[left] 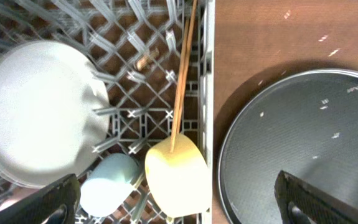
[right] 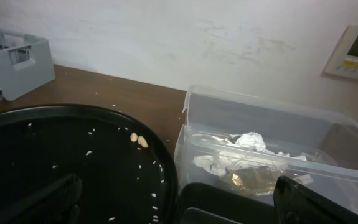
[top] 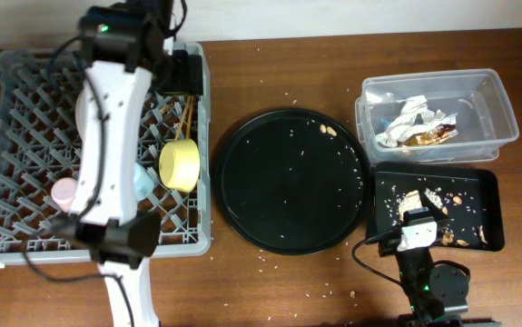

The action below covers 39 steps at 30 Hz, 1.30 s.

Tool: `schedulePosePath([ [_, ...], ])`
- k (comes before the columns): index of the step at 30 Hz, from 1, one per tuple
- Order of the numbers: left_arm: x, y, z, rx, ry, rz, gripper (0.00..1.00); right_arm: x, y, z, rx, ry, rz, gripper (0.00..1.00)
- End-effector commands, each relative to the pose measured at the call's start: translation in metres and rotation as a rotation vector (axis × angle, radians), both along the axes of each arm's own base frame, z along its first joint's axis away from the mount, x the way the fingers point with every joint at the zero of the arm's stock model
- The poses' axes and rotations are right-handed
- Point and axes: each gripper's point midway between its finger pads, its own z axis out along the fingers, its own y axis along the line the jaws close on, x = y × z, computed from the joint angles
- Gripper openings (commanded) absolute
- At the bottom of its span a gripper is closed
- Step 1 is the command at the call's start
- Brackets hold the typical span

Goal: Sort waste into correct bins and load items into the dishwasher rack

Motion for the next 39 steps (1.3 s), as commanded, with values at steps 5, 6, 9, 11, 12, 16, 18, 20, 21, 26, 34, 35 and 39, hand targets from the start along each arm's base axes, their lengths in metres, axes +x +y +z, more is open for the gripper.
schedulePosePath([
  [5,-0.127,0.027,0.149,-0.054,-0.360,-0.011,0.99,0.000,0.000,-0.002,-0.002,0.000,0.002,0.98],
  [6,-0.138,0.029,0.146,-0.054,-0.346,-0.014,0.99,0.000,0.000,-0.002,-0.002,0.000,0.002,0.98],
  [9,-0.156,0.010,0.129,-0.150,-0.267,-0.081,0.99,0.000,0.000,-0.002,-0.002,0.000,0.002,0.99],
  [11,-0.156,0.010,0.128,-0.150,-0.265,-0.081,0.99,0.000,0.000,-0.002,-0.002,0.000,0.002,0.98],
  [12,-0.156,0.010,0.128,-0.150,-0.265,-0.081,0.99,0.000,0.000,-0.002,-0.002,0.000,0.002,0.98],
  [16,-0.156,0.010,0.128,-0.149,-0.265,-0.081,0.99,0.000,0.000,-0.002,-0.002,0.000,0.002,0.98],
  [18,-0.152,0.019,0.133,-0.110,-0.296,-0.056,0.99,0.000,0.000,-0.002,-0.002,0.000,0.002,0.98],
  [20,-0.127,0.019,0.164,-0.079,-0.475,-0.091,0.99,0.000,0.000,-0.002,-0.002,0.000,0.002,0.98],
  [21,-0.120,0.013,0.181,-0.076,-0.581,-0.129,0.99,0.000,0.000,-0.002,-0.002,0.000,0.002,0.98],
  [26,-0.107,0.015,0.108,-0.081,-0.772,-0.102,0.99,0.000,0.000,-0.002,-0.002,0.000,0.002,0.98],
  [34,-0.180,0.060,-0.066,-0.131,-1.065,0.042,0.99,0.000,0.000,-0.002,-0.002,0.000,0.002,0.98],
  [35,-0.185,0.063,-0.072,-0.128,-1.080,0.051,0.99,0.000,0.000,-0.002,-0.002,0.000,0.002,0.98],
  [39,-0.197,0.075,-0.102,-0.115,-1.152,0.091,0.99,0.000,0.000,-0.002,-0.002,0.000,0.002,0.98],
])
